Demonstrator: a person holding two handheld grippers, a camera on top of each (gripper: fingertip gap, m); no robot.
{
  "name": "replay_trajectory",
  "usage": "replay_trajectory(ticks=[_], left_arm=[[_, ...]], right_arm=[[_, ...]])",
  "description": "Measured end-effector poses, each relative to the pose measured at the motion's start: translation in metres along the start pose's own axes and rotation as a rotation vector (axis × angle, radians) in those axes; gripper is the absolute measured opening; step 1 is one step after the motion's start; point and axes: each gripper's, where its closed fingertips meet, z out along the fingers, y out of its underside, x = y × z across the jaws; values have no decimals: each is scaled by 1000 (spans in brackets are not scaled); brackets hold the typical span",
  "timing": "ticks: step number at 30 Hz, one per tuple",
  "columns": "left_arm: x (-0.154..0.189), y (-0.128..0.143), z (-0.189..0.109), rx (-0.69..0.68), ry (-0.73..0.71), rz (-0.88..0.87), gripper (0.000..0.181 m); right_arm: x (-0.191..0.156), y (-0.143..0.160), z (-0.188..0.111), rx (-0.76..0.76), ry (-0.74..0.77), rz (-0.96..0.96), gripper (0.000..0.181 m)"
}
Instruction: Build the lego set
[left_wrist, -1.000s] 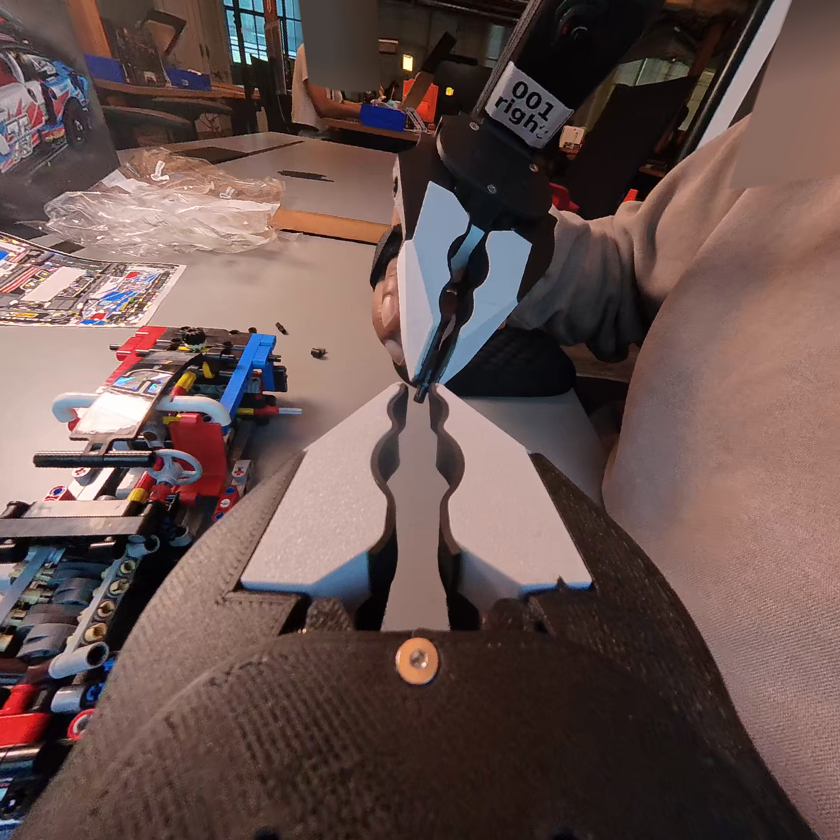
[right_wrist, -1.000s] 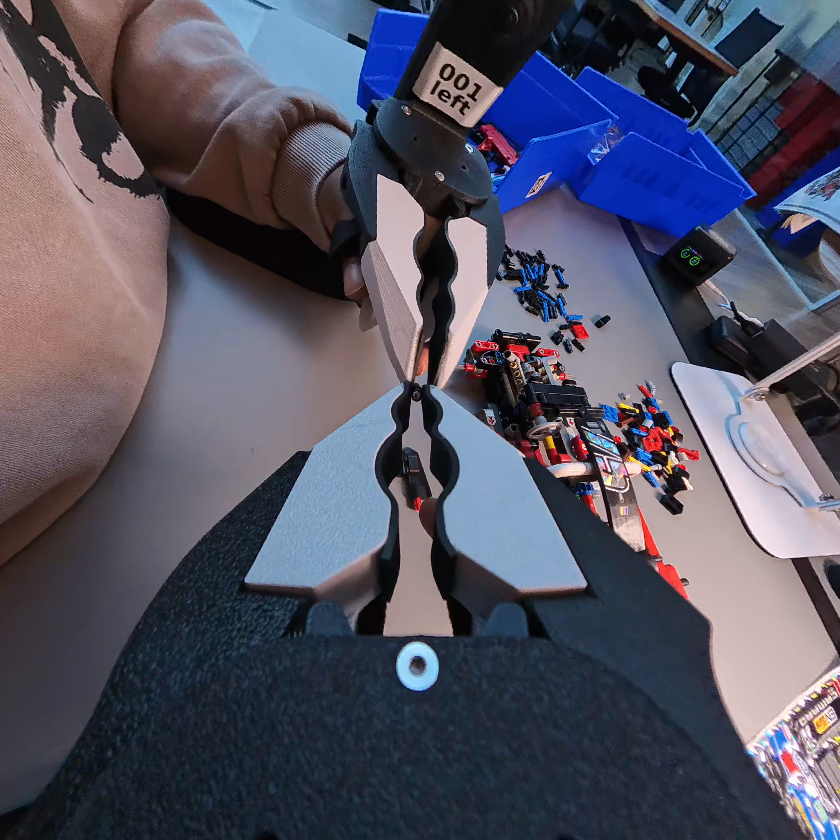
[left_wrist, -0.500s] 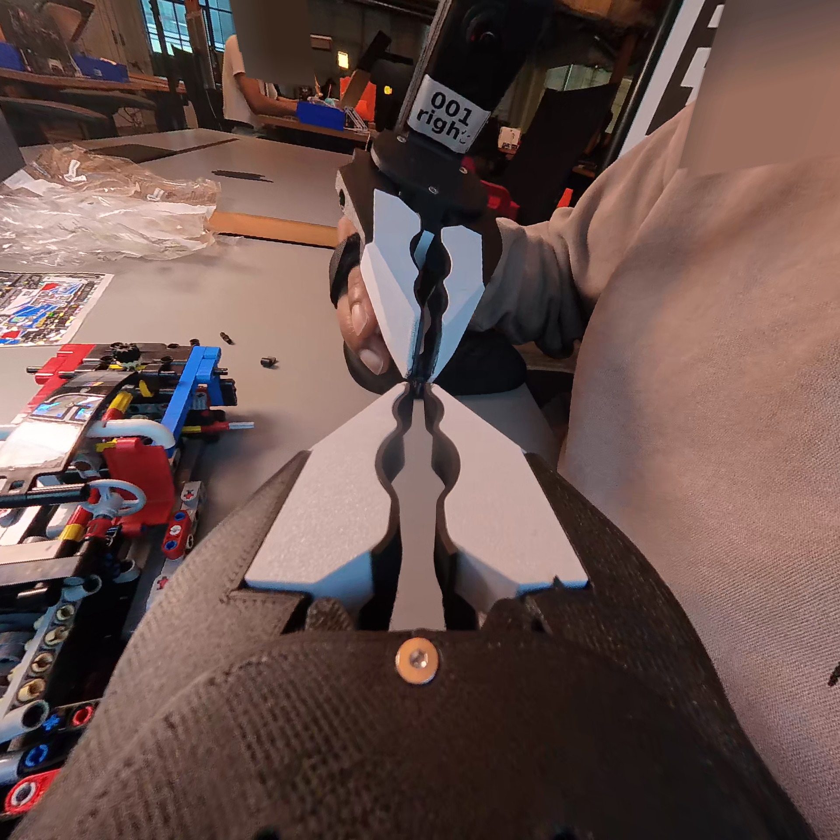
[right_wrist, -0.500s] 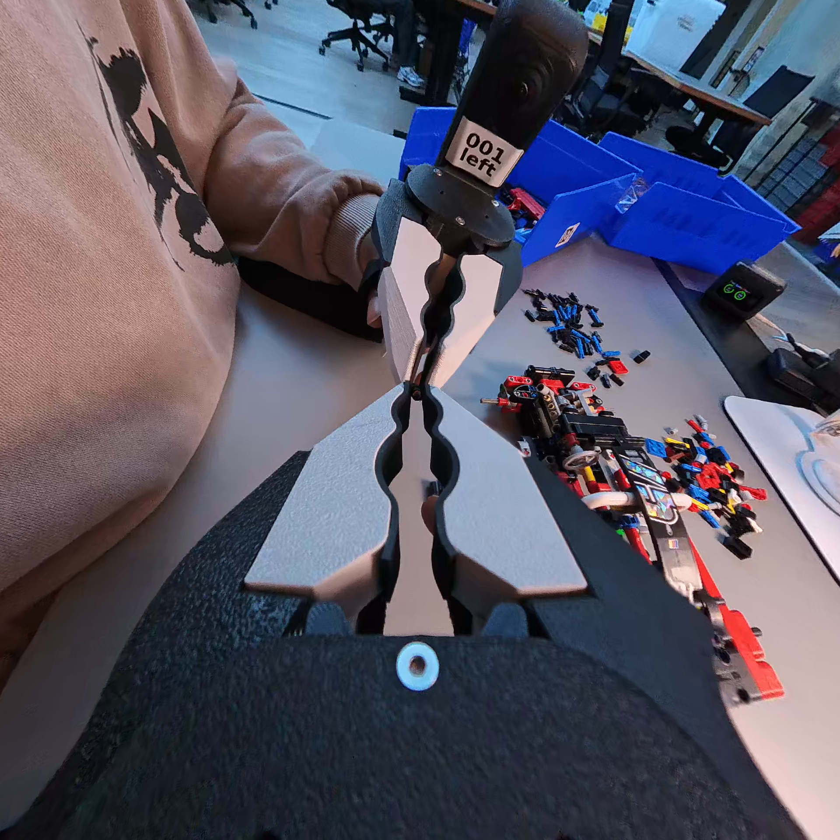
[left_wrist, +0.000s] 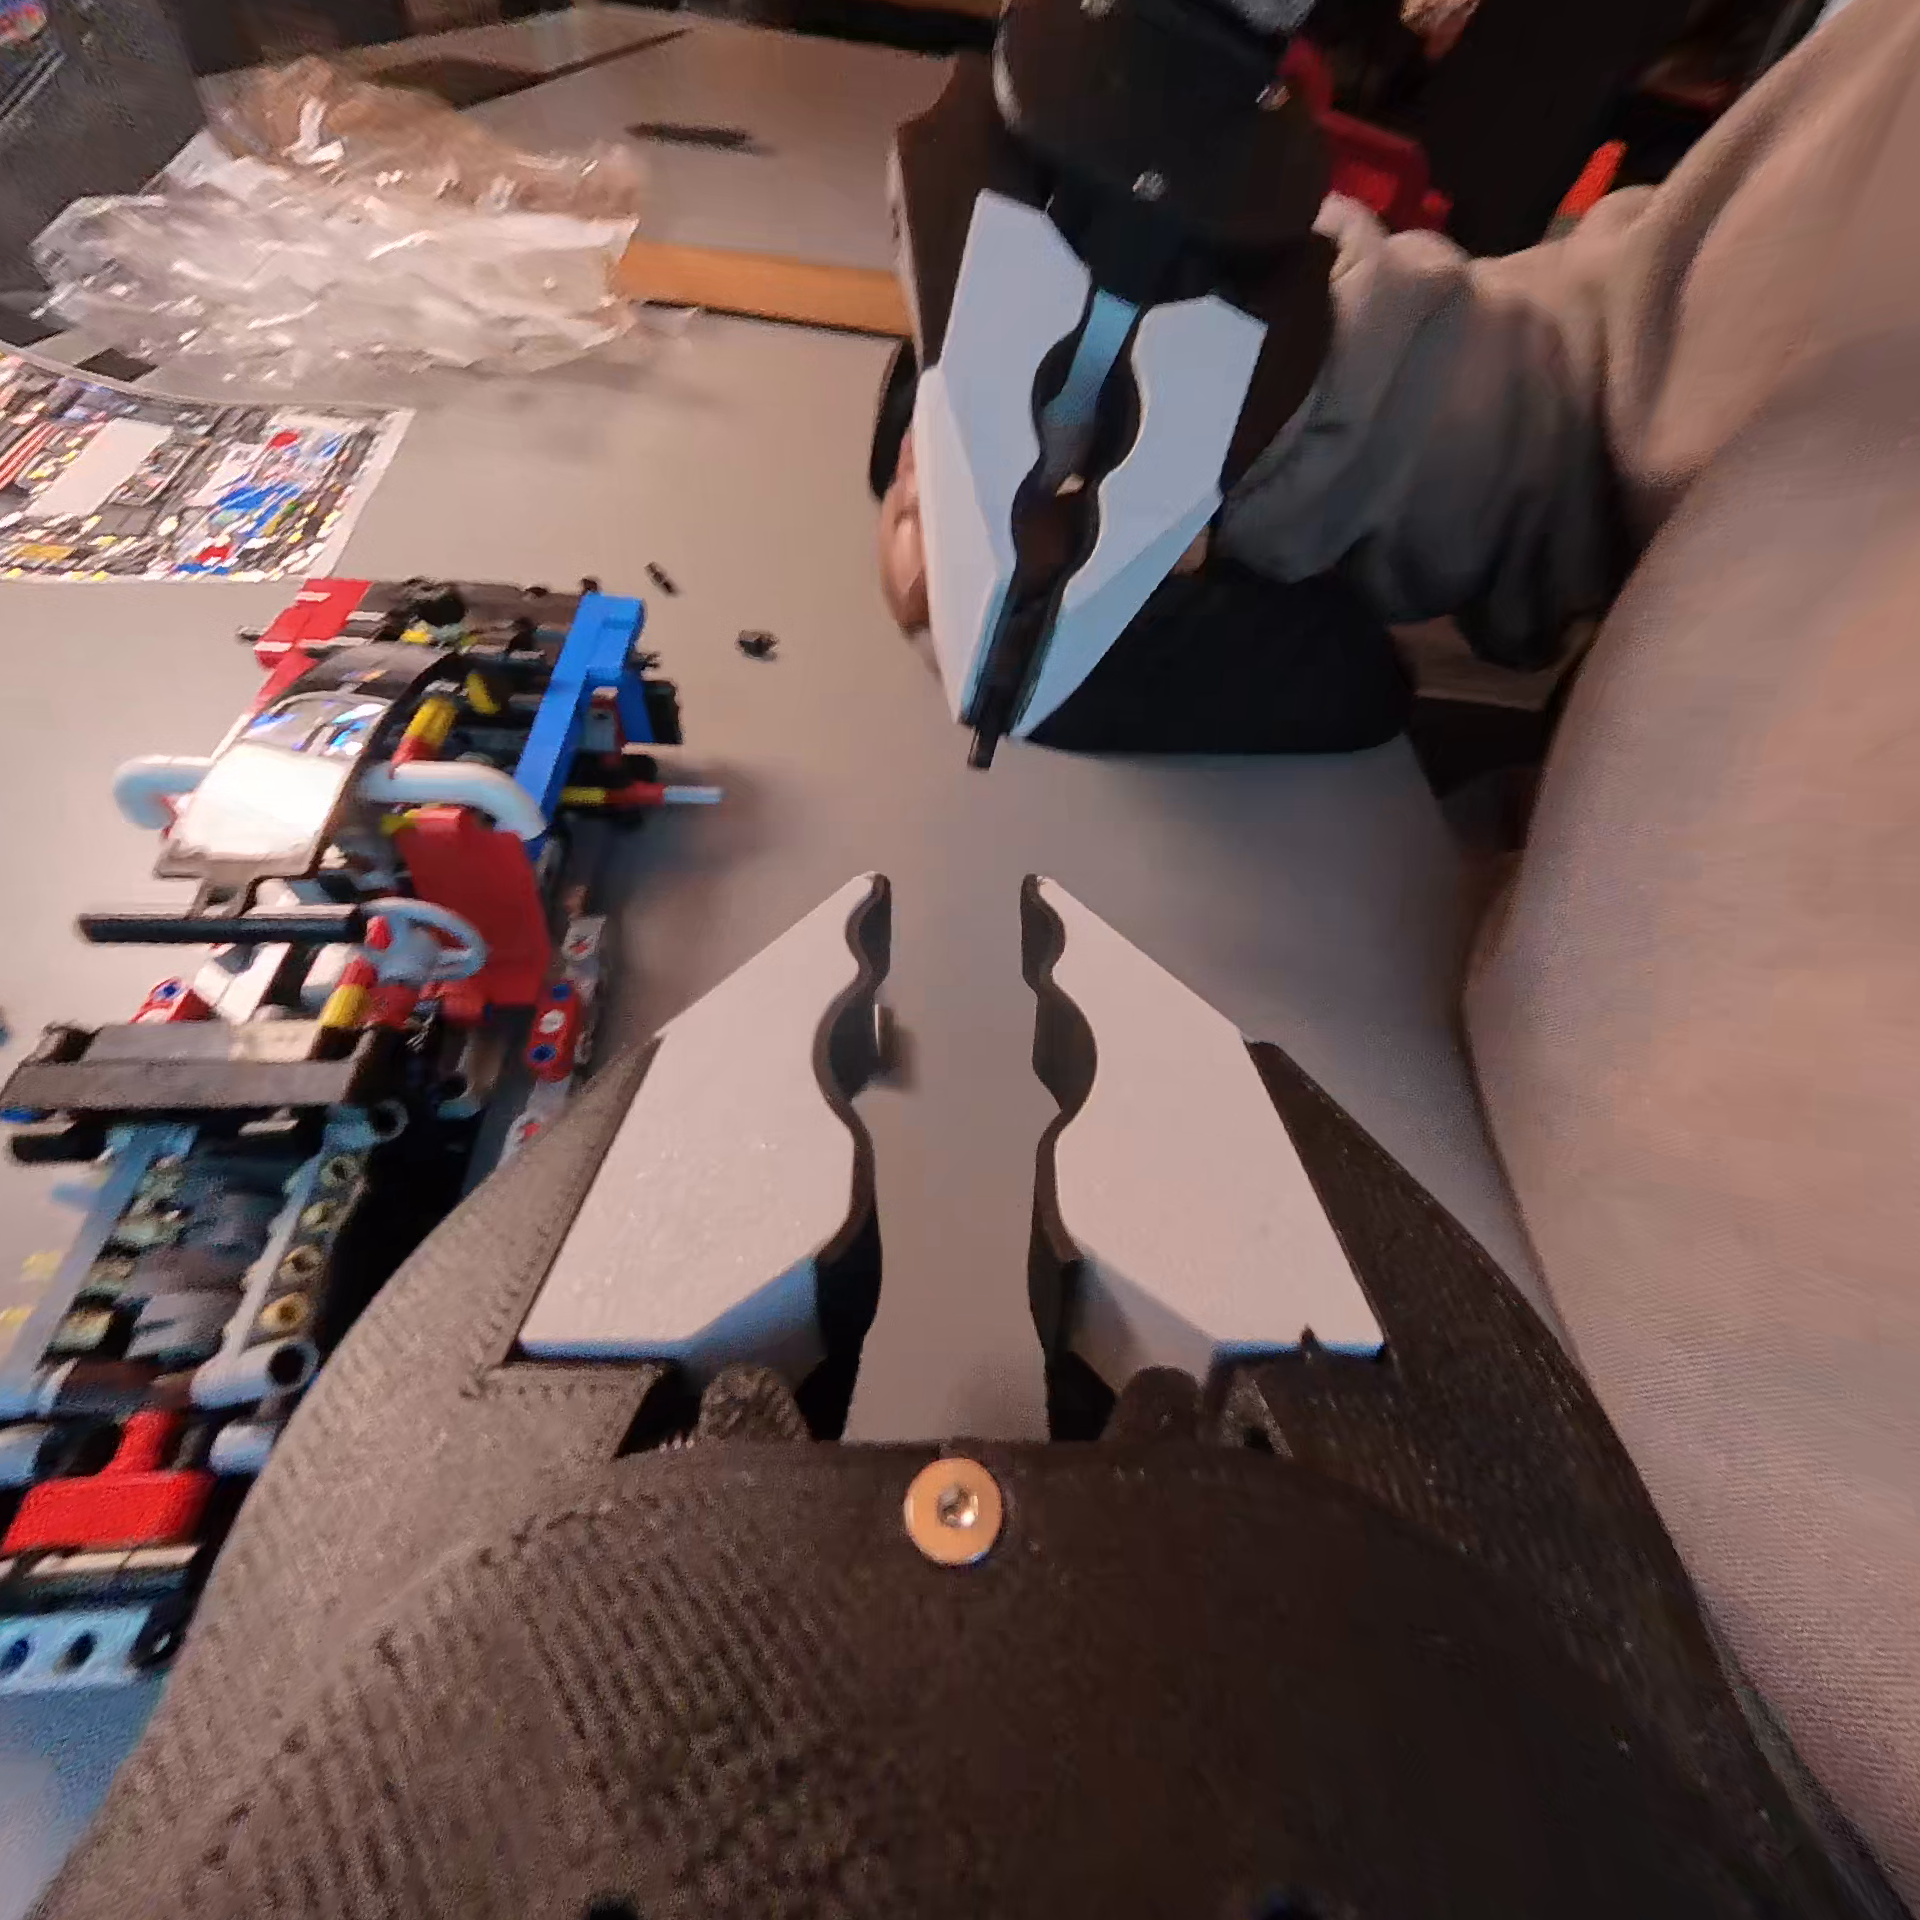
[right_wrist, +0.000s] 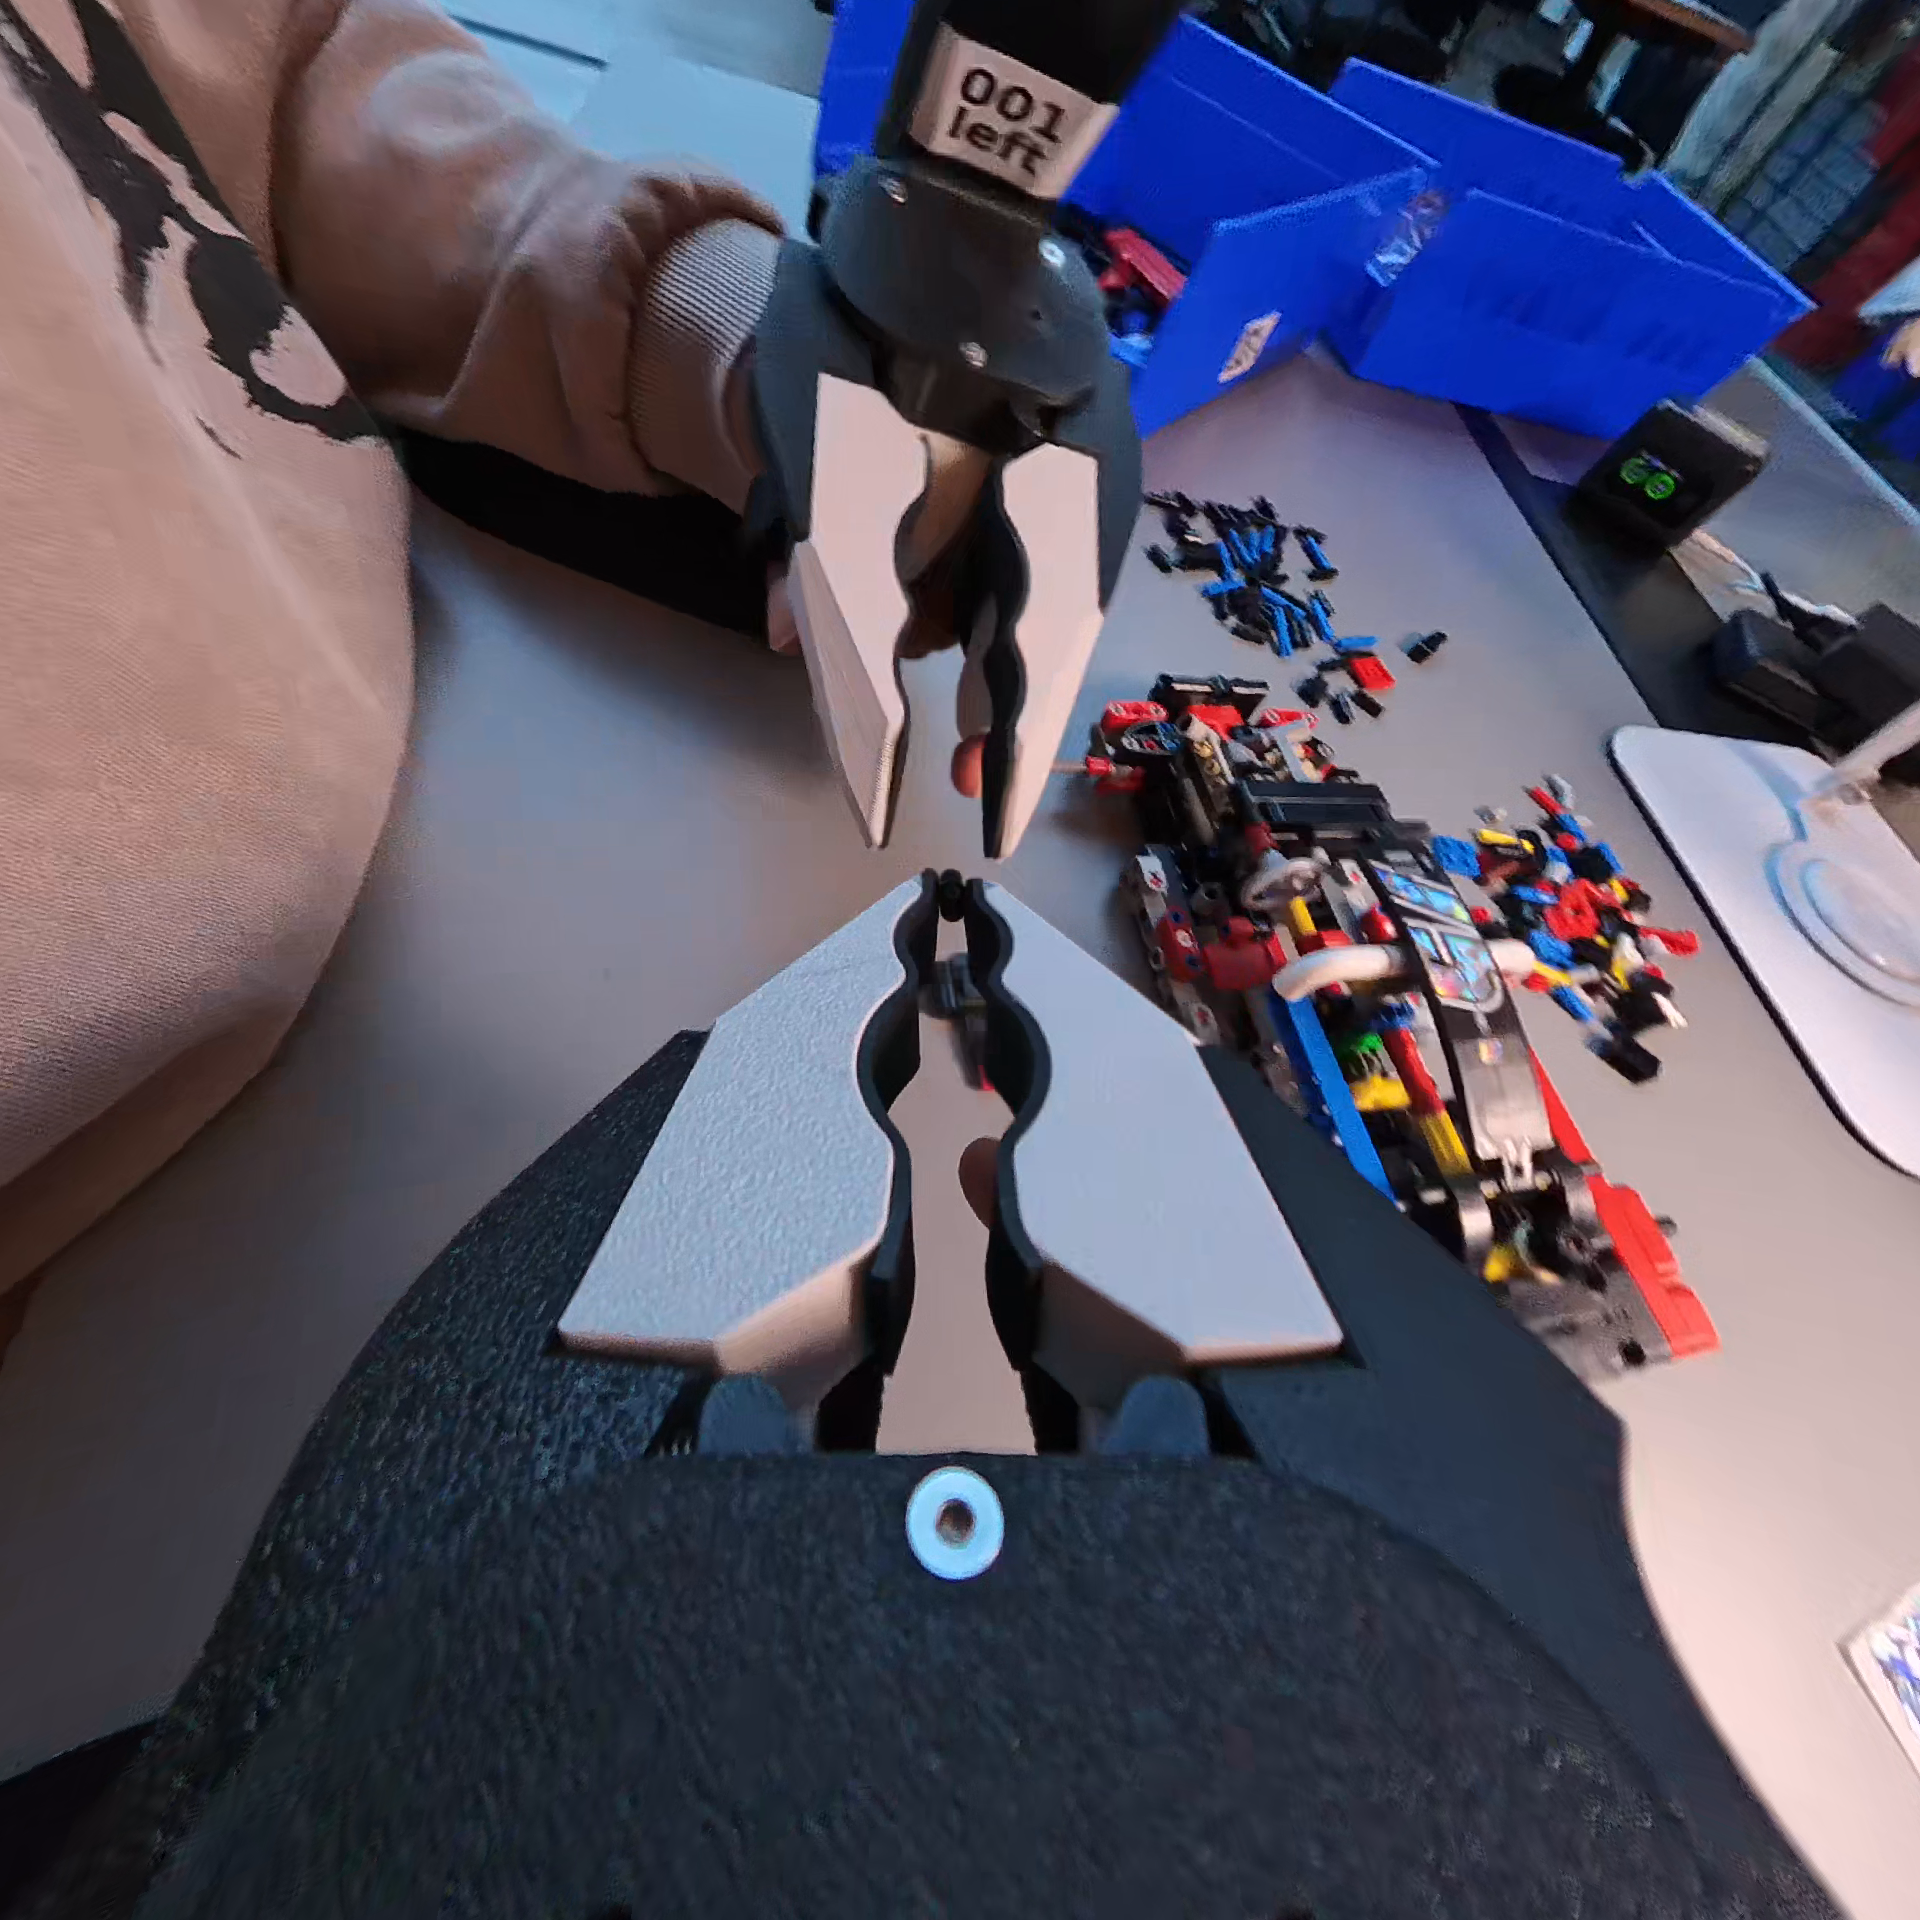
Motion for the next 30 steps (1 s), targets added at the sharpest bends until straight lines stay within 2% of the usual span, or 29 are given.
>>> replay_trajectory(ticks=[4, 7, 11, 16, 19, 24, 30], left_arm=[[-20, 23, 4, -160, -117, 23, 27], [-25, 47, 12, -330, -141, 49, 29], [-27, 59, 20, -420, -167, 146, 27], [-28, 59, 22, -425, -188, 201, 13], [-27, 58, 21, -406, -184, 226, 13], [-27, 41, 14, -292, -194, 220, 13], [-27, 37, 13, -275, -197, 204, 13]], right_arm=[[18, 27, -12, -66, 107, 80, 3], [11, 39, -8, -116, 96, 106, 3], [2, 53, 7, -199, 66, 100, 3], [4, 66, 21, -270, 66, 91, 3], [7, 60, 24, -239, 67, 102, 3], [12, 46, 20, -141, 83, 121, 3], [13, 39, 18, -97, 86, 138, 3]])
